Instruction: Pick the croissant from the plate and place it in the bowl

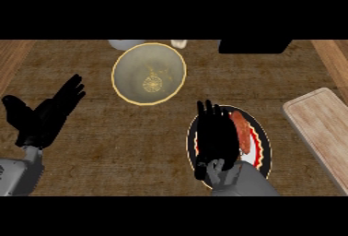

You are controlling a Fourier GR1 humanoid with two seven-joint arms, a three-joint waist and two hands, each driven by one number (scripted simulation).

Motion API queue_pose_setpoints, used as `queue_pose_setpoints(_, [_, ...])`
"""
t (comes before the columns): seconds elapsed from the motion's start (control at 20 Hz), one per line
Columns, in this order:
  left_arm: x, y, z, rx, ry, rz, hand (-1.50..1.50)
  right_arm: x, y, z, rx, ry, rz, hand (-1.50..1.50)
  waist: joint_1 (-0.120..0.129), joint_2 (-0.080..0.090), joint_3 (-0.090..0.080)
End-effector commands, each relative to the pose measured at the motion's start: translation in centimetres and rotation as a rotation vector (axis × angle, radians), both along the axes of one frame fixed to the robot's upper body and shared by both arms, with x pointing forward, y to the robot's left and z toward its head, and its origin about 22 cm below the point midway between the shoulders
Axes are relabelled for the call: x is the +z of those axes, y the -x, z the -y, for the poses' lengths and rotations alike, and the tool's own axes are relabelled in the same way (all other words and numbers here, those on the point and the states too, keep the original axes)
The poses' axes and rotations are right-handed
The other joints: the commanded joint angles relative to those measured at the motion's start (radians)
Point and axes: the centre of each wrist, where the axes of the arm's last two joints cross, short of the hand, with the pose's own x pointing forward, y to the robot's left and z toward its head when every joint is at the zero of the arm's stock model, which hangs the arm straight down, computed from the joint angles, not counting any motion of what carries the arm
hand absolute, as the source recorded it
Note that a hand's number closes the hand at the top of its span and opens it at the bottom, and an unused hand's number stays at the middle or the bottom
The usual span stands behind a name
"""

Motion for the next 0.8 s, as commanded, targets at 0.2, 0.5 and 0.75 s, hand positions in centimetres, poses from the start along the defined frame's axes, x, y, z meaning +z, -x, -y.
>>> queue_pose_setpoints(0.2, [-0.4, -0.3, -0.2, 0.007, 0.001, 0.01, 0.0, -1.7, -1.6, 1.0, -0.128, 0.121, -0.099, -1.5, -0.002, 0.003, 0.0])
queue_pose_setpoints(0.5, [0.3, -0.9, -1.8, -0.01, -0.001, 0.002, 0.0, -1.1, -2.5, 0.5, -0.139, 0.113, -0.104, -1.5, 0.002, 0.003, 0.0])
queue_pose_setpoints(0.75, [-0.3, -0.3, -0.1, 0.003, -0.015, -0.006, 0.0, -4.2, -0.5, 1.3, -0.146, 0.125, -0.151, -1.5, -0.002, 0.002, 0.0])
